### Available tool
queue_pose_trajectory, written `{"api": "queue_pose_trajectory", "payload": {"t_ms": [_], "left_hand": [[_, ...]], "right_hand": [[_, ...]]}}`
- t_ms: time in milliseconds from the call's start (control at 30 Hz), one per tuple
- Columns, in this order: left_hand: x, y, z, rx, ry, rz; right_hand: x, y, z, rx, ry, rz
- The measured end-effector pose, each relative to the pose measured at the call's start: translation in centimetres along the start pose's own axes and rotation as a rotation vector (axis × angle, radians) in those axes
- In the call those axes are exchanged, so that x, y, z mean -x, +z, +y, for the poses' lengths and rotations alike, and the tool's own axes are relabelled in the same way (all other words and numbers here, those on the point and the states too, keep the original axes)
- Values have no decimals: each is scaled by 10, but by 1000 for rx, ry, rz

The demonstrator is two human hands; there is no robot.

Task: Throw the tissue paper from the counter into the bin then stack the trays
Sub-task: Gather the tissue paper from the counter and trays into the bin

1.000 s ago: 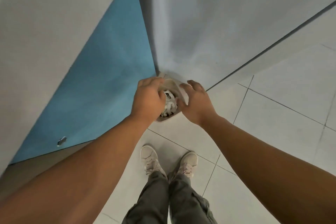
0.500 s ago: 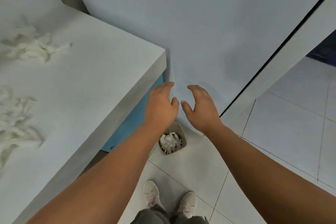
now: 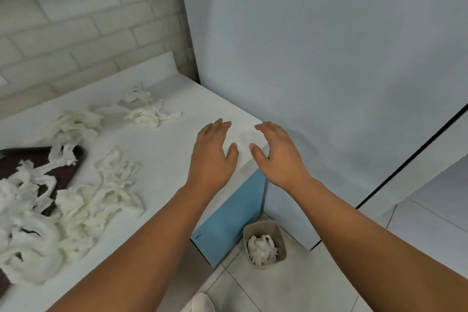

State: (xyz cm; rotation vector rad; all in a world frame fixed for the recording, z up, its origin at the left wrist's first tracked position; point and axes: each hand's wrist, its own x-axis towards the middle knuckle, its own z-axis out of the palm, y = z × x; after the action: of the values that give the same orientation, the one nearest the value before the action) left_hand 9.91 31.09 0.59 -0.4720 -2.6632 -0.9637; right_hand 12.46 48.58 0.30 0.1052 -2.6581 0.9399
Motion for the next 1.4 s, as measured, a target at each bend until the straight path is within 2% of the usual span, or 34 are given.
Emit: {"api": "queue_pose_trajectory", "payload": {"t_ms": [400,533,833,1000,1100,1267,1400], "left_hand": [[-64,-74,-155,-78,-135,93],[-91,-83,-213,-119,-154,94],[-178,-84,-325,-295,-202,0],[-212,-77,-345,-414,-259,-210],[-213,-77,-351,-343,-227,-182],[-214,-96,-349,-34,-191,81],[-209,-122,-340,191,-264,197]], "right_hand": [[-113,120,-77,-30,-58,-150],[-148,171,-92,-54,-7,-206],[-198,248,-100,35,18,-236],[-212,264,-95,65,14,-236],[-217,272,-96,68,13,-229],[-225,283,-103,33,26,-234],[-234,291,-116,7,36,-272]]}}
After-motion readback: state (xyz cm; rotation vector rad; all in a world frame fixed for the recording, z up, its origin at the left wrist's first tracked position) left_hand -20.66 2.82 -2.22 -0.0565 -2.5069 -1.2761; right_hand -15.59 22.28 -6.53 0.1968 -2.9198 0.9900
